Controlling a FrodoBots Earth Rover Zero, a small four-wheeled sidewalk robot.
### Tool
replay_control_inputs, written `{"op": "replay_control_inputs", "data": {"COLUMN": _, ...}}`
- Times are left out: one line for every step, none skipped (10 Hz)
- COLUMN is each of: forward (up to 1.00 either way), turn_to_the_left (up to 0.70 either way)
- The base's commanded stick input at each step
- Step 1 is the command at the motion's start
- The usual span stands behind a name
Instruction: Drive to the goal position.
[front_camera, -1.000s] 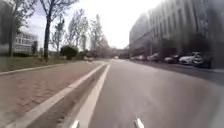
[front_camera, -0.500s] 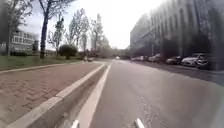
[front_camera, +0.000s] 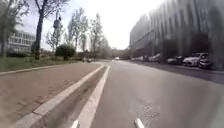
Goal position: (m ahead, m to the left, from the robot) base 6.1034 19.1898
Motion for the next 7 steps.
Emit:
{"op": "replay_control_inputs", "data": {"forward": 0.70, "turn_to_the_left": -0.14}}
{"op": "replay_control_inputs", "data": {"forward": 0.70, "turn_to_the_left": -0.14}}
{"op": "replay_control_inputs", "data": {"forward": 0.70, "turn_to_the_left": -0.14}}
{"op": "replay_control_inputs", "data": {"forward": 0.70, "turn_to_the_left": -0.14}}
{"op": "replay_control_inputs", "data": {"forward": 0.70, "turn_to_the_left": -0.14}}
{"op": "replay_control_inputs", "data": {"forward": 0.70, "turn_to_the_left": -0.14}}
{"op": "replay_control_inputs", "data": {"forward": 0.70, "turn_to_the_left": -0.14}}
